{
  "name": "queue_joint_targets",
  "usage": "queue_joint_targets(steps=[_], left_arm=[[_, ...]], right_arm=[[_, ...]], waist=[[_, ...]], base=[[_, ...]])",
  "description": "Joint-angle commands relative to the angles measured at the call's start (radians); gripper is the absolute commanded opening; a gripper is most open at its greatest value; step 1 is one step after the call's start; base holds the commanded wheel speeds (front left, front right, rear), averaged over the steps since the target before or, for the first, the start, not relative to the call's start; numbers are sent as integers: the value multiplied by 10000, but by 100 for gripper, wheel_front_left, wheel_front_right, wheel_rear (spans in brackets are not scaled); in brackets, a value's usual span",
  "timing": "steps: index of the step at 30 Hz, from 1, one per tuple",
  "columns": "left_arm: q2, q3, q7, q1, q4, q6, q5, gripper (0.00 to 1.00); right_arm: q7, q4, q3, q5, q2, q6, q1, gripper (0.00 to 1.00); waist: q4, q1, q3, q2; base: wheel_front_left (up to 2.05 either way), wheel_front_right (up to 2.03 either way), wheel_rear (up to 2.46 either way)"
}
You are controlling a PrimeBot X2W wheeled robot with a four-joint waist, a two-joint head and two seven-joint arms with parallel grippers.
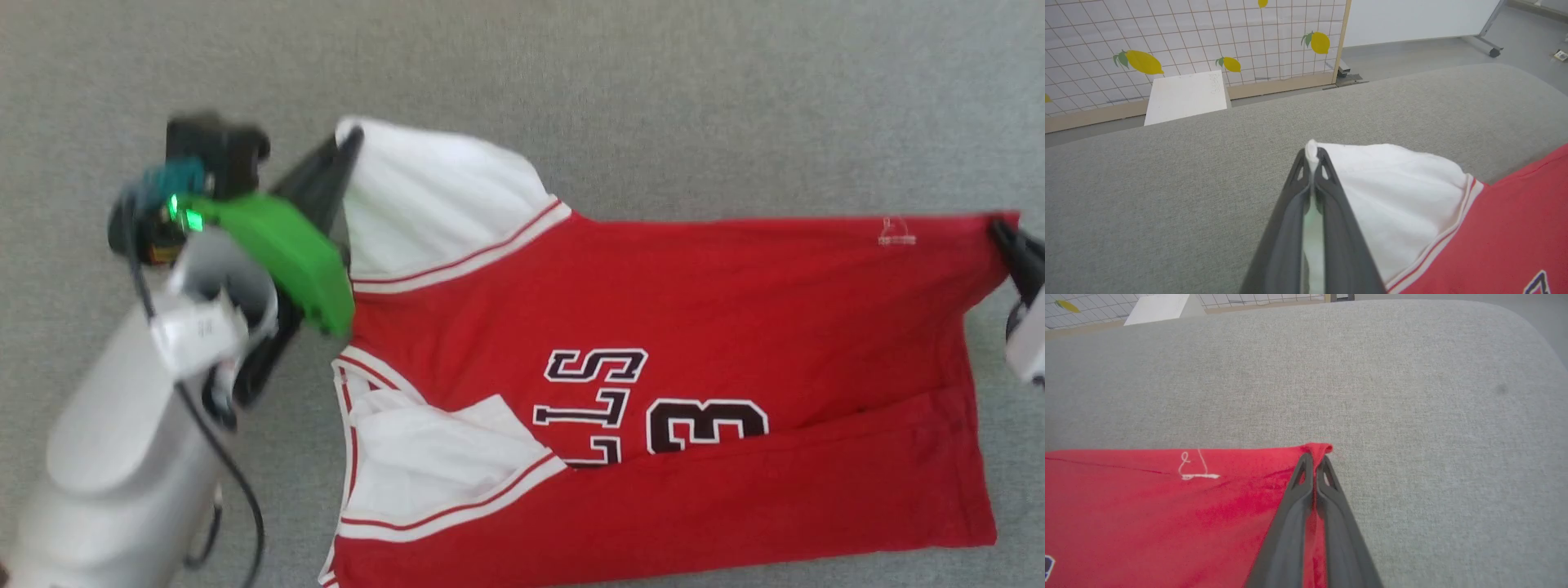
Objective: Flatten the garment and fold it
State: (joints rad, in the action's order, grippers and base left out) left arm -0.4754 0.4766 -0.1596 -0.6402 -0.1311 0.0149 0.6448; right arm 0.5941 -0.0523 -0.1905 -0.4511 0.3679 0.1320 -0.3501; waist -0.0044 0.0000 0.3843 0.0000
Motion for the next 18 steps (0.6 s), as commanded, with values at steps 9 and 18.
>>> queue_joint_targets(steps=[9, 18], left_arm=[[-482, -361, 959, 3766, 2656, -1090, 445, 0], [-309, 457, 1053, 6388, 2674, -1659, 559, 0]], right_arm=[[-927, 926, -492, -389, -661, -13, 2432, 0], [-1506, 757, -647, -417, -1429, -13, 4373, 0]], waist=[[239, 0, -1561, 0], [315, 0, -1898, 0]], base=[[0, 0, 0], [0, 0, 0]])
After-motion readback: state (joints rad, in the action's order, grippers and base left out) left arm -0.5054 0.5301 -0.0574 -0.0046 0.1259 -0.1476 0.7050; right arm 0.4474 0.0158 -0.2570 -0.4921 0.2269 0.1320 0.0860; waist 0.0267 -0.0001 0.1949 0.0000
